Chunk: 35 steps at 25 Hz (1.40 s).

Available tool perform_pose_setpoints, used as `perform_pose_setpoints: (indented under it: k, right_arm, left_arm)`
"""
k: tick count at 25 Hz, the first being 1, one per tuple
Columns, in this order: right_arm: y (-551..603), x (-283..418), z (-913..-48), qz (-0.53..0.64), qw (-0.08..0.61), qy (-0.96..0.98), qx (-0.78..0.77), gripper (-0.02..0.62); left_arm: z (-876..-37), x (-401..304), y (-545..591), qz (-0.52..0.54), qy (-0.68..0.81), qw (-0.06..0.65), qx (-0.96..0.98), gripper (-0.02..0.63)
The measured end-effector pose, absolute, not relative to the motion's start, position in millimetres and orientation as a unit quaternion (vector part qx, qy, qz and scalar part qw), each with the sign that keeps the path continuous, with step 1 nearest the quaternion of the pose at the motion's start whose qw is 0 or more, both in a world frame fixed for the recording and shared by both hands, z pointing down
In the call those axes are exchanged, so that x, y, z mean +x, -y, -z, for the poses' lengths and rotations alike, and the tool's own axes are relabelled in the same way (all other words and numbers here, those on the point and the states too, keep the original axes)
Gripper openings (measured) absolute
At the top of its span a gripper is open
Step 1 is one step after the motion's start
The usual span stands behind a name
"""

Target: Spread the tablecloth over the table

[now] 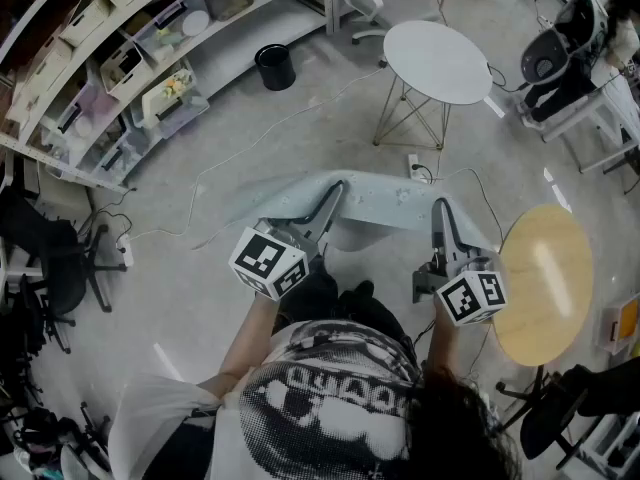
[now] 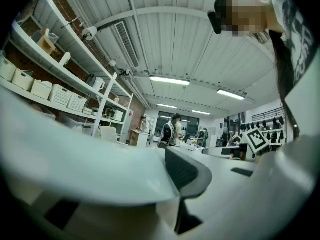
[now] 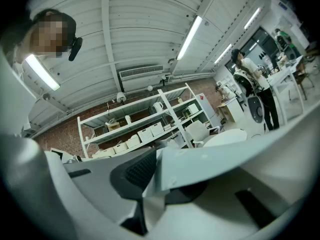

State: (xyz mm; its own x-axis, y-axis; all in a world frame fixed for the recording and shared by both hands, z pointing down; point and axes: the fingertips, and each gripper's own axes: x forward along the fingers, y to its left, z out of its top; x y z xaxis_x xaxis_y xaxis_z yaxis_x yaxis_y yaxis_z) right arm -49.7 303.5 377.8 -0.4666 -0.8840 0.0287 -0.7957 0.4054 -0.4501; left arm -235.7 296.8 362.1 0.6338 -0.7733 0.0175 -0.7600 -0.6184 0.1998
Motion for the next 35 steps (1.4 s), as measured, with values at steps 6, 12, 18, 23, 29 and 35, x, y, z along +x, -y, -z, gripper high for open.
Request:
perform_pose_setpoints:
  k: [6, 12, 18, 23, 29, 35]
  right_arm:
    - [-311.0, -24.6, -384.8, 0.202, 0.095, -0.837, -0.499, 0.044]
    - [-319.0, -7.6, -387.0, 0.213, 0.110, -0.835, -0.496, 0.048]
    - [-328.0, 9.9, -390.8, 0.219, 0.114, -0.837, -0.488, 0.051]
    - [-330.0, 17.7, -390.1, 0.217, 0.114, -0.843, -0.479, 0.051]
    - [-326.2, 27.4, -383.4, 0.215, 0.119, -0.843, -0.478, 0.051]
    - [-317.5, 37.9, -390.1, 0.221, 0.124, -0.836, -0.487, 0.051]
  left_arm:
    - [-373.7, -209.6, -307.7, 0.029, 0.436, 0.111, 0.892, 0.060]
    - [-370.7, -192.9, -314.4, 0.026, 0.435, 0.105, 0.894, 0.060]
    - [-369.4, -175.3, -323.0, 0.025, 0.436, 0.099, 0.894, 0.060]
    - [-369.4, -167.0, -326.3, 0.026, 0.439, 0.104, 0.892, 0.060]
    - [-361.0, -157.0, -320.9, 0.023, 0.434, 0.103, 0.895, 0.061]
    - [-365.5, -145.9, -310.0, 0.014, 0.424, 0.113, 0.898, 0.063]
